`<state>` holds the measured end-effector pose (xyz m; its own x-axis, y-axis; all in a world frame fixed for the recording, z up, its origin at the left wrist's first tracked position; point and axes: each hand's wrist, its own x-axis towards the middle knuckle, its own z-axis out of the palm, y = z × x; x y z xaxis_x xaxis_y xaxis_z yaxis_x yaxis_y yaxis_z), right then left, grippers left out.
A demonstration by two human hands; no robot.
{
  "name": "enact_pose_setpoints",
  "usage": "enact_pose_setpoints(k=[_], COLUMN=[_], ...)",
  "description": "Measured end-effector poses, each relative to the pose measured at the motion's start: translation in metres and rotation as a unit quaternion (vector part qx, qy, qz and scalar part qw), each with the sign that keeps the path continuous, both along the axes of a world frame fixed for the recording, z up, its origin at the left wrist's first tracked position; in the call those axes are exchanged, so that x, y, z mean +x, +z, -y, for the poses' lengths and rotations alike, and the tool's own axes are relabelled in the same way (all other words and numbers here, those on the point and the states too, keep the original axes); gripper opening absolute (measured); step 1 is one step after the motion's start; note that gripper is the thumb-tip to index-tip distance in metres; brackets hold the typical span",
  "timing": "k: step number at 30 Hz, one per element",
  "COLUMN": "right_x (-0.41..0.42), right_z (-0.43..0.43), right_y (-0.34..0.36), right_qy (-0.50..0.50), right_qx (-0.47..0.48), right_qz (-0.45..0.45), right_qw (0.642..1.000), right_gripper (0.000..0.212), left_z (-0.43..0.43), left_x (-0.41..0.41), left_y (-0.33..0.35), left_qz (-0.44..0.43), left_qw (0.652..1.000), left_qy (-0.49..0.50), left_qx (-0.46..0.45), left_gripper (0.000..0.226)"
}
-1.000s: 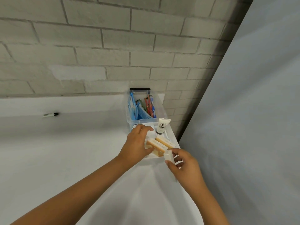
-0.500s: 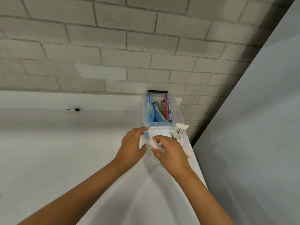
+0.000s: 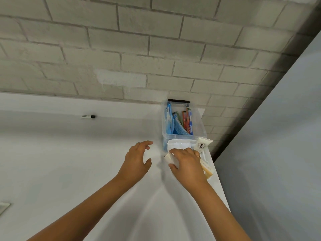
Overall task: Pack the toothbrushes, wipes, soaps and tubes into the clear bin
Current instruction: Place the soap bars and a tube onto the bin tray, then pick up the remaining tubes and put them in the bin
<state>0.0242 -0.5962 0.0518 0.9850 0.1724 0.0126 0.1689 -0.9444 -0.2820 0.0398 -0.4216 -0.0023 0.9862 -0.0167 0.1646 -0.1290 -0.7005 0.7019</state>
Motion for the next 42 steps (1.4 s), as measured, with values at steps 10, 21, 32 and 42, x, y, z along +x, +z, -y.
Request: enact_pose_setpoints(k=[10,21,32,42], right_x=[0.010,0.019,0.002,-0.021], right_z=[-0.011,-0.099,-0.227,-0.345], right_y=[0.002,0.005,-0.008,-0.046], right_qy=[0.040,0.188,0.295,0.369], right_qx=[0.050,0.096,0.111,0.076], right_qz=[0.046,0.084,0.039,-0.034], right_qw=[0.997,0.974,0.948,0.926], right_gripper=[0.043,0.033,0.032,0.034], left_z=[-0.020,-0.121,-0.263,-0.363], left_x=[0.004,-0.034,-0.103,-0.162], left_y=[0.002,0.014,0.003,-0.019], left_qz=[0.031,0.033,-0.014,-0.073], left_qw=[0.999,0.990,0.966,0.937], left_qy=[0.017,0.135,0.257,0.340], left_qx=[0.006,0.017,0.016,-0.006], left_gripper=[0.049,0.037,0.031,0.031])
